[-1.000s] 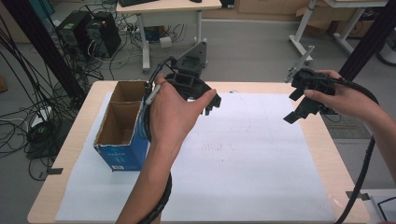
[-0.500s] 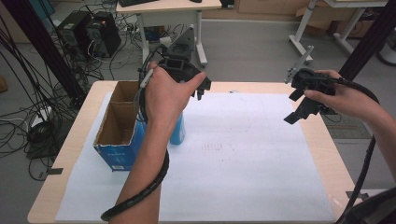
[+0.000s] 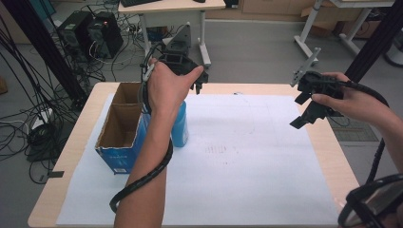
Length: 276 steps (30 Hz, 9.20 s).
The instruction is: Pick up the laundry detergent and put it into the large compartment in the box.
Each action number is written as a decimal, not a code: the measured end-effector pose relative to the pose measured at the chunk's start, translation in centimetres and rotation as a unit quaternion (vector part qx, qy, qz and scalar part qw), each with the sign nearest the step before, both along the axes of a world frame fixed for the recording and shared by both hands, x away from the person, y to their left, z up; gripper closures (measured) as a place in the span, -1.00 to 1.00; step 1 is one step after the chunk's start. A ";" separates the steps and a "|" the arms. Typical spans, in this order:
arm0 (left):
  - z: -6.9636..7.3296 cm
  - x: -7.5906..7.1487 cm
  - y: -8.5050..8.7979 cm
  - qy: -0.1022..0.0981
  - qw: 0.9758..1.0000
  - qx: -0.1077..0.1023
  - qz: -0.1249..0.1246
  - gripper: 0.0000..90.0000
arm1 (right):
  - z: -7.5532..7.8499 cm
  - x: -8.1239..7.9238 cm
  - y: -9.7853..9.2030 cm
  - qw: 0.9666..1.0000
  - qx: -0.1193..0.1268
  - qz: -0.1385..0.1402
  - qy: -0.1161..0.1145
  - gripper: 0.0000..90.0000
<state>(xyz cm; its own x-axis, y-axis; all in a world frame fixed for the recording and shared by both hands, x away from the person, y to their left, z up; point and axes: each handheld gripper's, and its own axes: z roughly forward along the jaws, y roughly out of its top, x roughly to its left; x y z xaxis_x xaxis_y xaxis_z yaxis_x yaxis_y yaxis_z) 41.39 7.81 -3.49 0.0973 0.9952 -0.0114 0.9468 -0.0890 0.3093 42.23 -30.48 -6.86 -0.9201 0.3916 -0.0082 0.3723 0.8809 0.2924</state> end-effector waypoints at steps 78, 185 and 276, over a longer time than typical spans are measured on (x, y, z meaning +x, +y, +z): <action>-9.1 6.4 -0.8 0.076 0.996 0.041 0.030 -0.41 | -0.5 -0.2 -0.4 1.000 0.002 0.003 0.003 -0.90; 12.3 -7.6 7.9 -0.072 0.990 0.060 0.101 -0.14 | 1.2 -2.8 2.5 0.999 -0.002 0.031 -0.020 -0.90; -6.2 -3.5 11.9 0.018 0.991 0.067 0.112 -0.13 | -0.9 -2.0 3.3 1.000 -0.018 0.014 0.002 -0.90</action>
